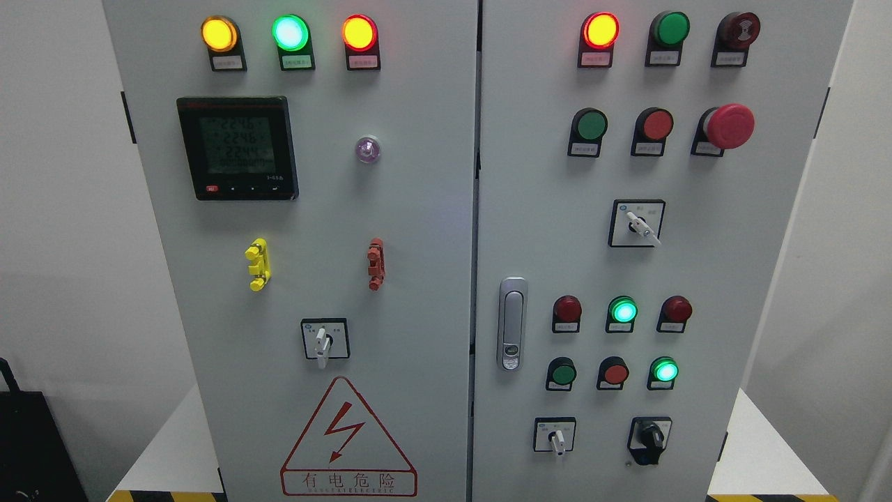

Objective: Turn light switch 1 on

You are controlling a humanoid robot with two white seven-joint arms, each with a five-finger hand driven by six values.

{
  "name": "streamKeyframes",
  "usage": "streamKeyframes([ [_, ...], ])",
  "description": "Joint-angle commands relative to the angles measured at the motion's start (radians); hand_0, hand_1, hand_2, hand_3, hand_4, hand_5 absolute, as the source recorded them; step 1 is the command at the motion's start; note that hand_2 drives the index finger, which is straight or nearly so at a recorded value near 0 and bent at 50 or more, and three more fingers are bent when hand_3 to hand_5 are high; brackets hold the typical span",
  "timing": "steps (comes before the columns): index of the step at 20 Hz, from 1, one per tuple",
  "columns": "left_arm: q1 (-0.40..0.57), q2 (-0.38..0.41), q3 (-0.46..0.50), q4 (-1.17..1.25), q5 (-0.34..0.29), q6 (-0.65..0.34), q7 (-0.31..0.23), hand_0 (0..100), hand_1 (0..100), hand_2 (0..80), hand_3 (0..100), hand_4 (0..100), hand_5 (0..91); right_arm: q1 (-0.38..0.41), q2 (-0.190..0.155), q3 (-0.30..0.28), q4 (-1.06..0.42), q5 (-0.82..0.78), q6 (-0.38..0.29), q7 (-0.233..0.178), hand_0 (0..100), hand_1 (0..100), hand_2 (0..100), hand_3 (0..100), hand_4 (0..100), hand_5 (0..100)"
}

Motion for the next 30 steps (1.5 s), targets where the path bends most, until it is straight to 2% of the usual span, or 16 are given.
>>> streamKeyframes([
  [1, 0.004, 0.002, 0.002, -0.002, 0.002, 0.000, 0.000, 21, 0, 0.0, 0, 1, 0.0, 0.000, 0.000, 0.000, 0.000, 0.000, 0.000, -0.001, 0, 0, 0, 0, 0, 0],
  [10, 0.018, 0.005, 0.002, -0.032, -0.002, -0.001, 0.001, 21, 0, 0.0, 0, 1, 0.0, 0.000, 0.000, 0.000, 0.000, 0.000, 0.000, -0.001, 0, 0, 0, 0, 0, 0],
  [16, 0.148, 0.010, 0.012, -0.320, -0.009, 0.003, 0.009, 21, 0, 0.0, 0, 4, 0.0, 0.000, 0.000, 0.000, 0.000, 0.000, 0.000, -0.001, 0, 0, 0, 0, 0, 0],
  [18, 0.192, 0.013, 0.028, -0.426, -0.041, -0.003, 0.012, 20, 0, 0.0, 2, 6, 0.0, 0.000, 0.000, 0.000, 0.000, 0.000, 0.000, -0.001, 0, 0, 0, 0, 0, 0],
  [20, 0.226, 0.013, 0.099, -0.535, -0.075, -0.004, 0.010, 20, 0, 0.0, 4, 9, 0.0, 0.000, 0.000, 0.000, 0.000, 0.000, 0.002, -0.001, 0, 0, 0, 0, 0, 0],
  [24, 0.229, 0.011, 0.153, -0.662, -0.149, -0.007, 0.007, 21, 1, 0.0, 8, 13, 0.0, 0.000, 0.000, 0.000, 0.000, 0.000, 0.000, -0.001, 0, 0, 0, 0, 0, 0],
  [30, 0.202, 0.000, 0.143, -0.713, -0.161, -0.007, 0.004, 24, 2, 0.0, 10, 15, 0.0, 0.000, -0.001, -0.001, 0.000, 0.000, 0.000, -0.001, 0, 0, 0, 0, 0, 0],
])
